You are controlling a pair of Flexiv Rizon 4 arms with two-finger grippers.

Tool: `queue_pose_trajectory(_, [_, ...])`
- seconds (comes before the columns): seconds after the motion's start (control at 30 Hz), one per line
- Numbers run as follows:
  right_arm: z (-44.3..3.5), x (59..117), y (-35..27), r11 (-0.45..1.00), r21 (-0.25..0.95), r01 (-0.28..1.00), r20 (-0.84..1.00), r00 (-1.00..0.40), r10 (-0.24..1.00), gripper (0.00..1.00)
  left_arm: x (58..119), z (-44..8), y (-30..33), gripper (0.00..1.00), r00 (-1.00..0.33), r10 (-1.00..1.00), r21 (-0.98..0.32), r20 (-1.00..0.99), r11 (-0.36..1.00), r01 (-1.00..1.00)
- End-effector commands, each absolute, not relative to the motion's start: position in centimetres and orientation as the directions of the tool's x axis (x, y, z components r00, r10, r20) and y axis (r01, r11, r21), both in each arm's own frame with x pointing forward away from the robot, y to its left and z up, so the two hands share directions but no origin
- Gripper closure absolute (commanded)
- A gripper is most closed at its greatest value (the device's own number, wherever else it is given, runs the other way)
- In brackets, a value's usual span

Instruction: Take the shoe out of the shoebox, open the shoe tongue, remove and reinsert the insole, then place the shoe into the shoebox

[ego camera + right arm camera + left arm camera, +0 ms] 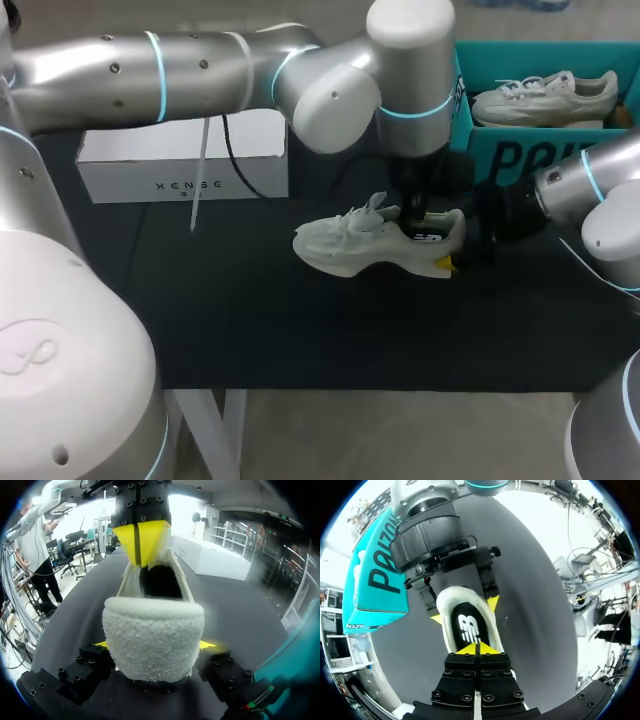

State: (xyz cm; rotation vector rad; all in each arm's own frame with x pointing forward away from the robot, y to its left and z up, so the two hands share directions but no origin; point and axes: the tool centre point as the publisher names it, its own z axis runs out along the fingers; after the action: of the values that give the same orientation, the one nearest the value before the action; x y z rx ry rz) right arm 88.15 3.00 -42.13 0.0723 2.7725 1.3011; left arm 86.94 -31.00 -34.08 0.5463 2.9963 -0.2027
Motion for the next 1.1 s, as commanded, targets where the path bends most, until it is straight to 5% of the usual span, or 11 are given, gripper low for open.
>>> queue_pose_trajectory(0.03, [-42.2,88.2,3.0,0.64,0.769,0.009,-0.052,-0.996,0.077,1.0,87.5,-35.6,-31.5,1.0,-0.932,0.347,-0.116,-0.101,0.927,0.358])
queue_pose_trajectory(1.1, [-42.2,88.2,3.0,0.64,0.769,0.009,-0.052,-0.996,0.077,1.0,87.7,-37.5,-30.4,1.0,-0.953,0.296,-0.113,-0.066,0.947,0.302])
